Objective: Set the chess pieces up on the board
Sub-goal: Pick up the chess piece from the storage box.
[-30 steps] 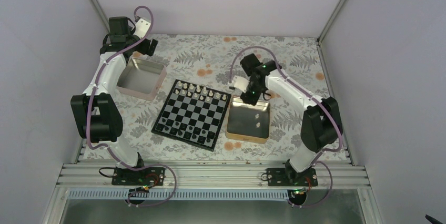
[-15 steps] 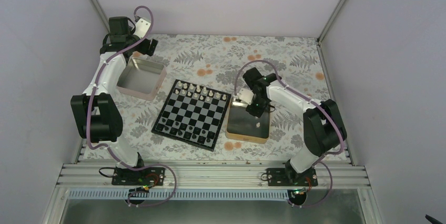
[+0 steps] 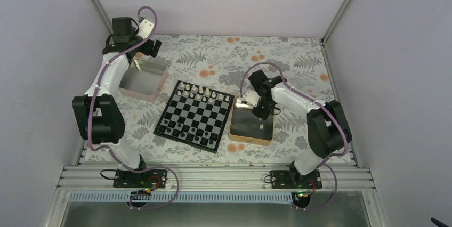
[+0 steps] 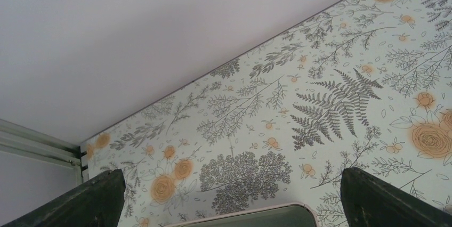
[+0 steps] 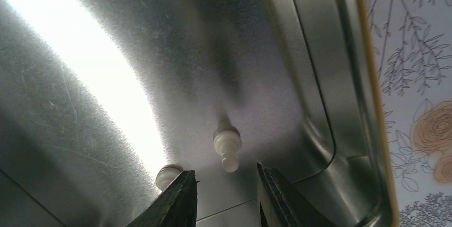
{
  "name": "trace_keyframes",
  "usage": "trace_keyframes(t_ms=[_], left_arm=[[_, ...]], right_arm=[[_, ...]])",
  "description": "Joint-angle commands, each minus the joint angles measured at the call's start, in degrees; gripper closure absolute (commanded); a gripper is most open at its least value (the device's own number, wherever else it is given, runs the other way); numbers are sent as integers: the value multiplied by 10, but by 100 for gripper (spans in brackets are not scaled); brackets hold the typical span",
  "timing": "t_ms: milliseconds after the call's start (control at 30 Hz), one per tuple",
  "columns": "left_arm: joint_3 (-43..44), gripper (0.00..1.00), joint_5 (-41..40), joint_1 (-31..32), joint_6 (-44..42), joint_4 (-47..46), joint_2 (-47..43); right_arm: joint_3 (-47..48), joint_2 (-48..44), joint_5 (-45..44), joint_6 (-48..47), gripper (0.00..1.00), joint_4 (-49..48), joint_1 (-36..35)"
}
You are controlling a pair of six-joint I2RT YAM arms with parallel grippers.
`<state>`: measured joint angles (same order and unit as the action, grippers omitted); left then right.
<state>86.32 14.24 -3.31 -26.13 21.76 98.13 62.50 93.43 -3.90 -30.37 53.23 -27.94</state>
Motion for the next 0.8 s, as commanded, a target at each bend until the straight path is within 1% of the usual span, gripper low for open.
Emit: trace_keyframes(t_ms=[0, 233, 433, 600, 767], left_arm=[[10, 0, 13, 2, -1, 0, 6], [8, 0, 13, 2, -2, -2, 5], [7, 0, 15, 2, -2, -2, 5], [6, 0, 14, 2, -2, -1, 2], [6, 0, 14, 3, -2, -1, 1]], right_arm=[[-13, 5, -9, -1, 68, -10, 8], [-18, 15, -1, -4, 68, -18, 13], [-26, 52, 7, -9, 69, -36, 15], [-17, 55, 14, -10, 86, -37, 16], [7, 44, 26, -9, 93, -17, 16]])
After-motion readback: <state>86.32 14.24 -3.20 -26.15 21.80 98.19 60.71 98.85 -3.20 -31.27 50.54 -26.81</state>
